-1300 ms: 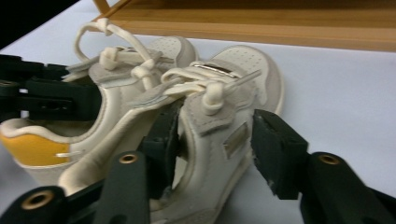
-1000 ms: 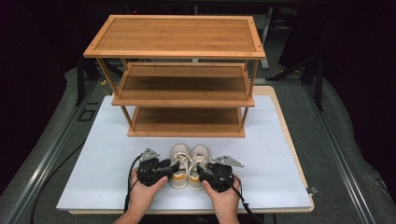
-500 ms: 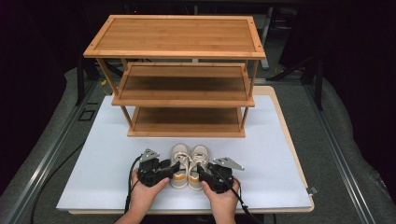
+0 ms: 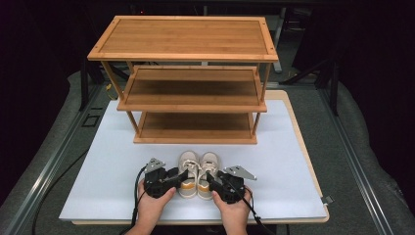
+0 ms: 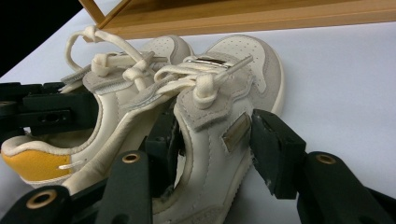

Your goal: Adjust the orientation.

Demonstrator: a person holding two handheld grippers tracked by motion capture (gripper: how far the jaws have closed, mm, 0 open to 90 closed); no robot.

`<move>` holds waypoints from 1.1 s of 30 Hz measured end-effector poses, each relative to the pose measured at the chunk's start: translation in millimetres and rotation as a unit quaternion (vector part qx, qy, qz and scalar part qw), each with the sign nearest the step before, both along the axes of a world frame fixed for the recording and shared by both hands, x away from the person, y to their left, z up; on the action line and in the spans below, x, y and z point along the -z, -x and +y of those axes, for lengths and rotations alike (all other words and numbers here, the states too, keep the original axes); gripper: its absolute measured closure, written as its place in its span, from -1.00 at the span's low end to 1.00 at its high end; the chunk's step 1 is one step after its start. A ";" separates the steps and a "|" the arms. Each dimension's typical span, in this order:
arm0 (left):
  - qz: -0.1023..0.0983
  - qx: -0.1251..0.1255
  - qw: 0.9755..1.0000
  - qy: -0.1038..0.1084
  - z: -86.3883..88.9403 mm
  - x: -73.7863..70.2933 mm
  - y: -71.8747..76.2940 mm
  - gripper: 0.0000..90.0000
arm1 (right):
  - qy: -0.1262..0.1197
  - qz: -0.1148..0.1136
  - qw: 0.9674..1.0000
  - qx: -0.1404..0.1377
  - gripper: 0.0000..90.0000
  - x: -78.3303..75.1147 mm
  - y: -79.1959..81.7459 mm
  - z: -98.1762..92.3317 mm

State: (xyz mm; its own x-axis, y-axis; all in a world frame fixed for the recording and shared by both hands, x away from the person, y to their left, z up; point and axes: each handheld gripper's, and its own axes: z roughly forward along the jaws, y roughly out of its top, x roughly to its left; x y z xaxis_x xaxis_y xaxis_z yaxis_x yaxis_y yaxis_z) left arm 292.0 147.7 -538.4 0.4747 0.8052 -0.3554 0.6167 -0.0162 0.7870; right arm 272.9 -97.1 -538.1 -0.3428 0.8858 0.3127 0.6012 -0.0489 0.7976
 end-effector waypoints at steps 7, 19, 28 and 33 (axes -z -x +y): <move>-0.014 -0.036 0.998 0.040 -0.3 8.3 6.4 0.13 | -0.016 -0.006 1.000 0.004 0.18 2.7 1.3 -1.1; -0.022 -0.048 0.997 0.055 -1.4 11.6 9.1 0.16 | -0.031 -0.016 0.999 0.022 0.23 6.2 4.6 0.0; -0.024 -0.057 0.997 0.046 -4.2 10.1 10.2 0.24 | -0.036 -0.014 0.999 0.028 0.29 6.5 5.8 0.2; -0.026 -0.057 0.997 0.040 -4.6 8.9 10.8 0.28 | -0.043 -0.018 0.998 0.033 0.30 7.3 6.2 0.6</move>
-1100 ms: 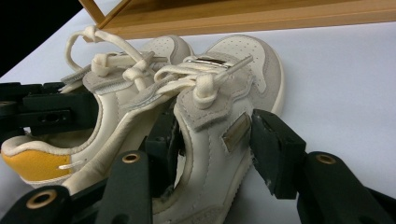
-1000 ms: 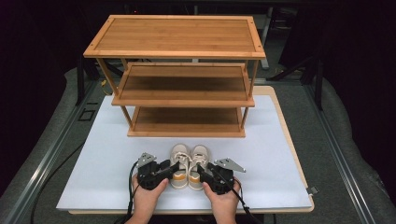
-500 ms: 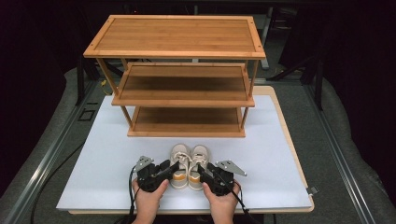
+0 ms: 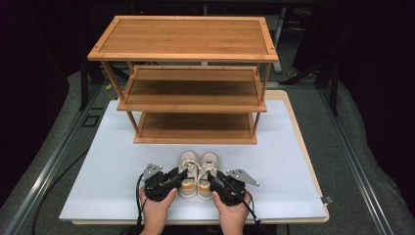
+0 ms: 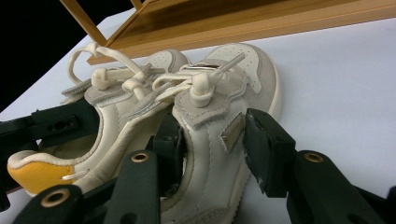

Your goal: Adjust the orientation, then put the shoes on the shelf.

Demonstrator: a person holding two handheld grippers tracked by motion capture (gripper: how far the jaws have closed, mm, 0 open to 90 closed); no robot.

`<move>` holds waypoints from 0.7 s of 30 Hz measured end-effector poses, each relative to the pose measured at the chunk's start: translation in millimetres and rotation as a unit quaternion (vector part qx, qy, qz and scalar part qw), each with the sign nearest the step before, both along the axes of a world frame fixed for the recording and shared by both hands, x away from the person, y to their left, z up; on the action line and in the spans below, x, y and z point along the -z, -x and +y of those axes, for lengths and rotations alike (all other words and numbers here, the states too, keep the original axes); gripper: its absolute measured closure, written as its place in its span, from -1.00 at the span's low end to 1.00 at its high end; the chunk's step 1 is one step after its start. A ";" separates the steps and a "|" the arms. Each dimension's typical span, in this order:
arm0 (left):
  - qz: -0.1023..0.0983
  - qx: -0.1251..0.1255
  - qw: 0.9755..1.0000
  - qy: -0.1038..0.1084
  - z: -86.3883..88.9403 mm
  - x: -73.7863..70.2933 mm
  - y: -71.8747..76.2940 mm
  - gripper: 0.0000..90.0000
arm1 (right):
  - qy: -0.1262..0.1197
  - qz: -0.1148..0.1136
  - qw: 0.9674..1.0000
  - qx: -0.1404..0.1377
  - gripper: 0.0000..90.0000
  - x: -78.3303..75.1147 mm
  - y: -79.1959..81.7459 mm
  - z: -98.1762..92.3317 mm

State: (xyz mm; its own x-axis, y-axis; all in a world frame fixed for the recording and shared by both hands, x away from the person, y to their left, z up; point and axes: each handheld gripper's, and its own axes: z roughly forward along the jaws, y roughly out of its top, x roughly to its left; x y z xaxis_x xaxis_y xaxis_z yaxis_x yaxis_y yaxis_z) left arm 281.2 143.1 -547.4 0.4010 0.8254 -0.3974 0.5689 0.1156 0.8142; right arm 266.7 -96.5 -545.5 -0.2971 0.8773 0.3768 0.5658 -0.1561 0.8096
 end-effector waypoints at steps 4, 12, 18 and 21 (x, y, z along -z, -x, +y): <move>0.000 0.000 1.000 -0.003 -0.4 -0.4 -0.2 0.30 | -0.002 0.002 1.000 0.001 0.31 -0.4 0.1 0.3; 0.003 -0.002 1.000 -0.003 -0.8 -1.5 -0.3 0.32 | -0.005 0.007 1.000 0.002 0.32 -0.7 1.0 0.3; 0.006 0.000 1.000 -0.004 -0.2 -2.6 -0.9 0.32 | -0.013 0.004 1.000 0.008 0.32 -0.4 0.7 1.1; 0.008 0.000 1.000 -0.004 -0.1 -3.3 -1.4 0.32 | -0.015 0.007 1.000 0.006 0.32 -0.8 0.5 0.7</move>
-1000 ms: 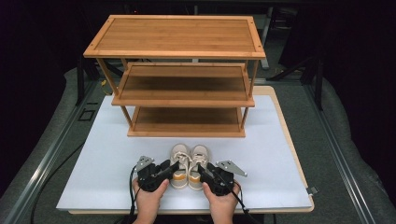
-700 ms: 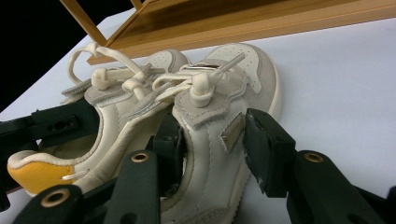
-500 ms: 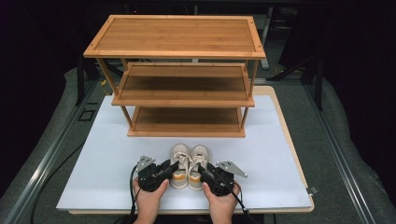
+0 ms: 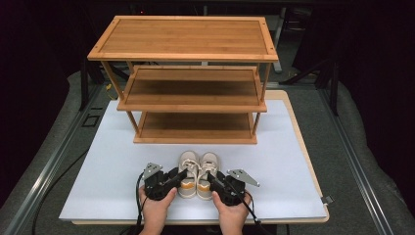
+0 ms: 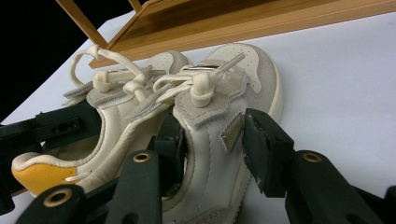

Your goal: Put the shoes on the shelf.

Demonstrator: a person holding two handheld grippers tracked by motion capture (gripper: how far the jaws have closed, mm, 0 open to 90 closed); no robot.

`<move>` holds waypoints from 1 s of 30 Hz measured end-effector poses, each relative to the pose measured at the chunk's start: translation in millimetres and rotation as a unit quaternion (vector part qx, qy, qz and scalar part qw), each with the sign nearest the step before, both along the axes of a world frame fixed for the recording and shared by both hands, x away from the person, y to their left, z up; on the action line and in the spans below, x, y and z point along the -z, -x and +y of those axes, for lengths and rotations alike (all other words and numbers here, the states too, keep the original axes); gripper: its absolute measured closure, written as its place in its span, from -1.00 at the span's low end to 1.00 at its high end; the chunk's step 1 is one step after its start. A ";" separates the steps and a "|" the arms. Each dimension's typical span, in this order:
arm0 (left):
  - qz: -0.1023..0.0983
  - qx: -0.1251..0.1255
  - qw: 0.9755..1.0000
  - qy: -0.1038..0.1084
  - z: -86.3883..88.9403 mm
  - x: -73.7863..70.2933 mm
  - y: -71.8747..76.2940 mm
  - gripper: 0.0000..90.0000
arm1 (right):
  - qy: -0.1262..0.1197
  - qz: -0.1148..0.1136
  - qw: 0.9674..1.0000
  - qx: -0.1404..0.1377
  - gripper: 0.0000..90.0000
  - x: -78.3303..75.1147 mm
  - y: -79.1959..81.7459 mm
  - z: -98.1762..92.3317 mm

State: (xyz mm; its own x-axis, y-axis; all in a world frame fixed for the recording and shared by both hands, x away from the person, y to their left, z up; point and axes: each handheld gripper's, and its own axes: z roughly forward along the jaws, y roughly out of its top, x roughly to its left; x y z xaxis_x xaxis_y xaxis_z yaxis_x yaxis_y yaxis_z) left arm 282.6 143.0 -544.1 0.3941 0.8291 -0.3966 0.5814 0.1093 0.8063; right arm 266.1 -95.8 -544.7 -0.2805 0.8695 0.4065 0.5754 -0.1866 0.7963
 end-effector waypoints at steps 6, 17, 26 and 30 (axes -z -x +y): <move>0.002 -0.001 1.000 0.000 1.1 -1.2 -0.4 0.33 | -0.001 0.004 1.000 -0.001 0.32 -0.9 -0.9 0.8; -0.008 -0.002 1.000 0.007 3.2 -15.3 -1.6 0.33 | -0.001 -0.006 1.000 -0.002 0.32 -15.2 -3.0 1.3; -0.016 -0.001 1.000 0.011 4.9 -34.3 -2.0 0.33 | 0.003 -0.016 1.000 0.001 0.32 -34.2 -4.4 2.2; -0.026 -0.002 1.000 0.011 5.2 -52.7 -3.5 0.33 | 0.007 -0.026 1.000 0.000 0.32 -51.7 -5.1 3.4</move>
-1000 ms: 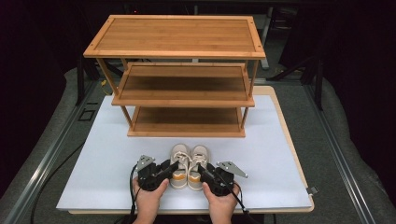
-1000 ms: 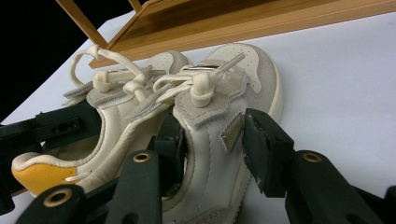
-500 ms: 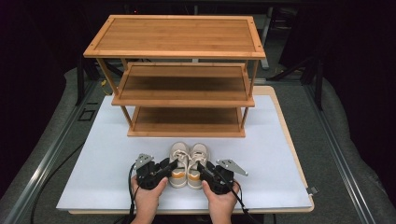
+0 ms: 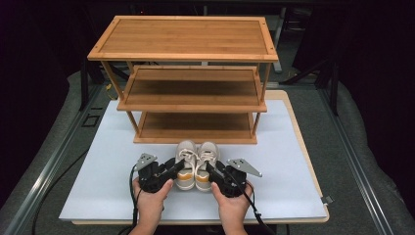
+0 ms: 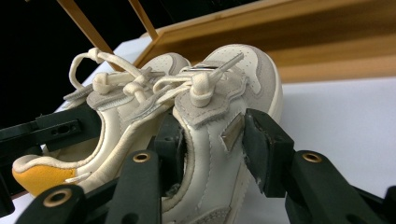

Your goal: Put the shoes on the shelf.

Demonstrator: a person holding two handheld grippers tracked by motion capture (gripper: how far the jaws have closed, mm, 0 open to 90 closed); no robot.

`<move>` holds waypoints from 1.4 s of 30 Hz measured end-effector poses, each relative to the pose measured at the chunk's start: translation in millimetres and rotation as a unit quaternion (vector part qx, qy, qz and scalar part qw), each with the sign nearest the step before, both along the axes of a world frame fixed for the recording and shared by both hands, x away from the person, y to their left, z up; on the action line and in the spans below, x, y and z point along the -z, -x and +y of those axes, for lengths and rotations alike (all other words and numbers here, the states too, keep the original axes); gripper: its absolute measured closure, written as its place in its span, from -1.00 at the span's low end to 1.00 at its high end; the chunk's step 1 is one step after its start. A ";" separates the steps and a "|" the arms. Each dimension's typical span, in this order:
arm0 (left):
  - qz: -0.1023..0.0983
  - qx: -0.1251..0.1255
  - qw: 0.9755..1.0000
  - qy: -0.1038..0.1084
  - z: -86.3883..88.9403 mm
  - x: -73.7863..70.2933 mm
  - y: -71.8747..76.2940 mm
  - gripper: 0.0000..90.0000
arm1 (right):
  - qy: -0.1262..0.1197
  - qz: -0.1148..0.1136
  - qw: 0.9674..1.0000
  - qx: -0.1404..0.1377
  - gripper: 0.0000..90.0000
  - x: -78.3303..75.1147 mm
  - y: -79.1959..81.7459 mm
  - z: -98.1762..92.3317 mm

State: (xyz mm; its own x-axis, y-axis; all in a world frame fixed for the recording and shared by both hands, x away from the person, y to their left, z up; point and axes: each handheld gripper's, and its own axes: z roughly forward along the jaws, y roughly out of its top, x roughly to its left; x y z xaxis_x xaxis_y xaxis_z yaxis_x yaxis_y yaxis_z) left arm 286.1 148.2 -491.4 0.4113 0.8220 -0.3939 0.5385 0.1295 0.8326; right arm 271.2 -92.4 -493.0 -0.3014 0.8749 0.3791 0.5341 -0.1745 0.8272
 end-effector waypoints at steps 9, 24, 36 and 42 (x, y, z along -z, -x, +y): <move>-0.018 -0.003 1.000 -0.006 0.1 -36.0 -3.3 0.32 | 0.002 -0.021 1.000 -0.002 0.32 -34.5 -4.8 2.4; -0.033 -0.002 0.999 0.000 0.8 -84.5 -10.8 0.33 | 0.008 -0.039 0.999 0.004 0.32 -87.7 -9.9 4.8; -0.030 -0.003 1.000 -0.006 0.7 -108.4 -16.5 0.33 | 0.014 -0.035 0.999 0.003 0.32 -108.4 -16.4 5.4; -0.028 -0.002 1.000 -0.007 0.2 -112.7 -20.0 0.33 | 0.012 -0.035 0.999 0.003 0.32 -112.8 -18.1 5.1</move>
